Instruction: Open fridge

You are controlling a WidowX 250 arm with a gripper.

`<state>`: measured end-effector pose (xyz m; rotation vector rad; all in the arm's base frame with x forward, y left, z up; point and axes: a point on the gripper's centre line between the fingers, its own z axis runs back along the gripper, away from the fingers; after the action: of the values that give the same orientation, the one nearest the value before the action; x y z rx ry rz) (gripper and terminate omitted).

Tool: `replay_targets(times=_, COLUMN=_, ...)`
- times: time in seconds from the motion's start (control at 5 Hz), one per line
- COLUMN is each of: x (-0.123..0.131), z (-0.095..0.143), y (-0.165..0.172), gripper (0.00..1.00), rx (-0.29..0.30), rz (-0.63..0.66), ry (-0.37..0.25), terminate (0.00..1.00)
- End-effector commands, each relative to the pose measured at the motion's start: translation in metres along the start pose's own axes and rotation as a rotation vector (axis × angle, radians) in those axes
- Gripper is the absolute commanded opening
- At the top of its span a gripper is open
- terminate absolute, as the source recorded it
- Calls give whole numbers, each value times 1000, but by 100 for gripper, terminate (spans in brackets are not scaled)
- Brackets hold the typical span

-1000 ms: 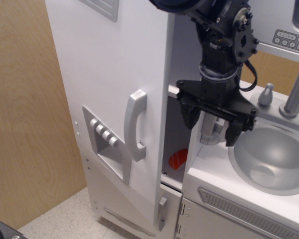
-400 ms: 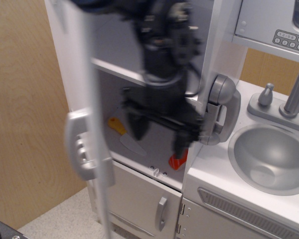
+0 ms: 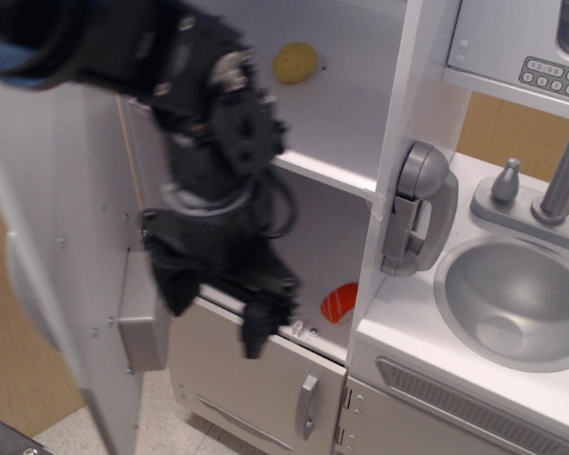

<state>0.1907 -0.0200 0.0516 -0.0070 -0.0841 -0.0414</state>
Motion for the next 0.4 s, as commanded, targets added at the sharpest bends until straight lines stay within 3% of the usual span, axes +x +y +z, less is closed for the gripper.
replay_targets(times=0.0, x=31, z=9, y=57, gripper=100, rx=22, rz=106, ry=-152, terminate=0)
replay_targets(times=0.2, x=57, z=-3, y=86, gripper=100, rx=27, rz=119, ry=-224, terminate=0)
